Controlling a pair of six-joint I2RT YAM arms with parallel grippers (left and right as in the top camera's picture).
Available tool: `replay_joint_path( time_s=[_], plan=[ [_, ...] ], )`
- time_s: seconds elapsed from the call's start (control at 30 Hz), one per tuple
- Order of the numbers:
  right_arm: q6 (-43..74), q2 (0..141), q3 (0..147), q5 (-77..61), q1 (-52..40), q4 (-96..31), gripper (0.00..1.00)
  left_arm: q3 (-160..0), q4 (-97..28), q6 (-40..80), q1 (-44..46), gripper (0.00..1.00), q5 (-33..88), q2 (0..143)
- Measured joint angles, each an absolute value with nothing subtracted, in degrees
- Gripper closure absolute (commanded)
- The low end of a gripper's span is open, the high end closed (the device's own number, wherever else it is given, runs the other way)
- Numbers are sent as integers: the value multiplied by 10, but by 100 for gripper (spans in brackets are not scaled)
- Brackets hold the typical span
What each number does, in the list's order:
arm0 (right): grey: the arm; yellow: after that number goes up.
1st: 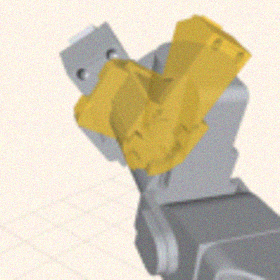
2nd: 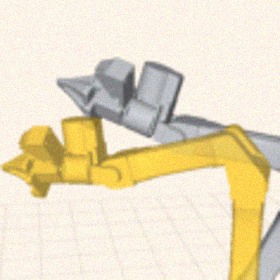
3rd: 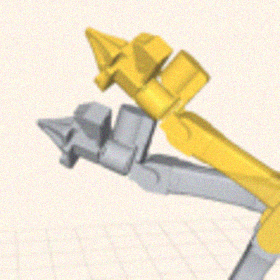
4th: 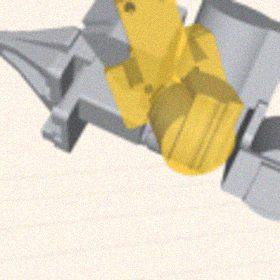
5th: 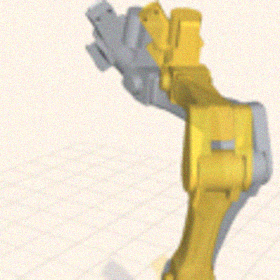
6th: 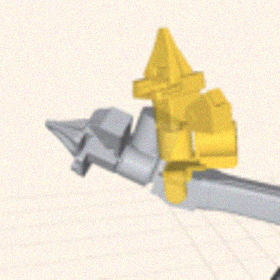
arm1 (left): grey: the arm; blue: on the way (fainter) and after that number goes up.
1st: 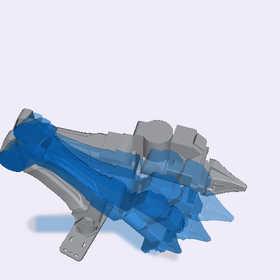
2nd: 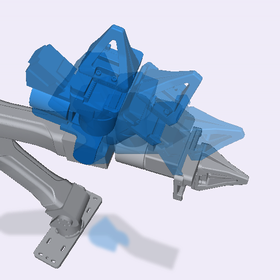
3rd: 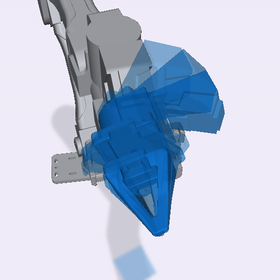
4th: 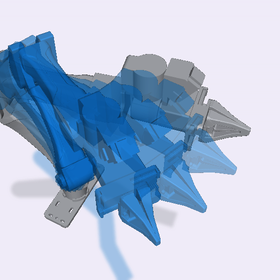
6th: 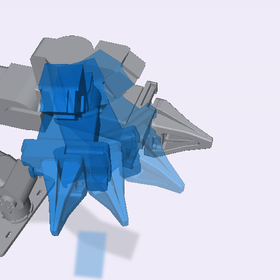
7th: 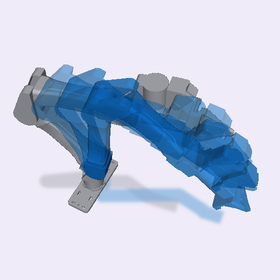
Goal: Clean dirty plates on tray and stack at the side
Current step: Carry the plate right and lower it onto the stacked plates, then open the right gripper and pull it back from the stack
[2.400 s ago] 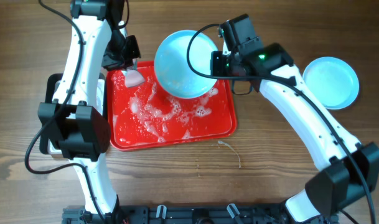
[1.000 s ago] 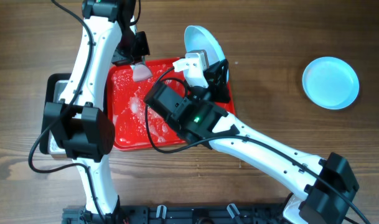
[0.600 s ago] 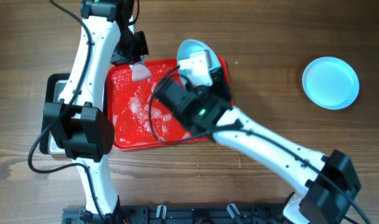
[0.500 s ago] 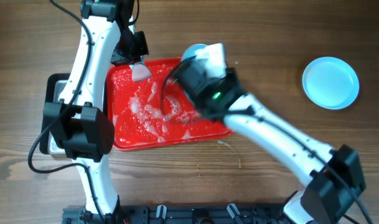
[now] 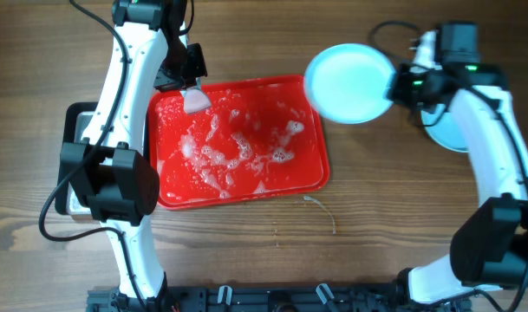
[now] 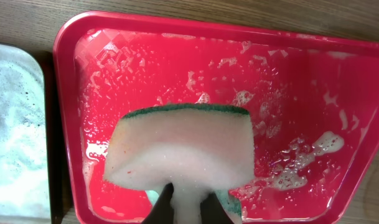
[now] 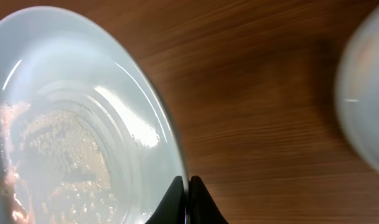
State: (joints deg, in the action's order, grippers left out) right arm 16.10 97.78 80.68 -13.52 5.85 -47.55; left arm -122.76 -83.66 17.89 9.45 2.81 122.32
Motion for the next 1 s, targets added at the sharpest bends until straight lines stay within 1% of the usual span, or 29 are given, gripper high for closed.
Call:
replay_joint_path(
  time_s=[0.1, 0.27, 0.37, 0.53, 0.7, 0.9, 0.93, 0.97, 1.0],
  plan=[
    [166, 978, 797, -141, 140, -456, 96, -1228, -837, 183, 95, 96, 28, 1223],
    [197, 978, 716, -127, 285, -375, 96, -1228, -836, 190, 95, 96, 28, 1223],
    [204, 978, 674, -113, 340, -324, 96, -1228, -837, 192, 95, 96, 28, 1223],
    [216, 978, 631, -74, 356, -249, 96, -1228, -836, 192, 95, 96, 28, 1223],
    [241, 983, 630, -22, 355, -238, 96, -1228, -837, 192, 95, 96, 28, 1223],
    [249, 1038, 630, -14, 355, -231, 96, -1228, -837, 192, 95, 96, 28, 1223],
    [253, 1048, 630, -17, 355, -232, 88, -1228, -836, 192, 95, 96, 28, 1223],
    [254, 1052, 630, -19, 355, -232, 76, -1228, -836, 192, 95, 96, 28, 1223],
    [256, 1052, 630, -21, 355, -233, 60, -1228, -836, 192, 95, 96, 28, 1223]
  ],
)
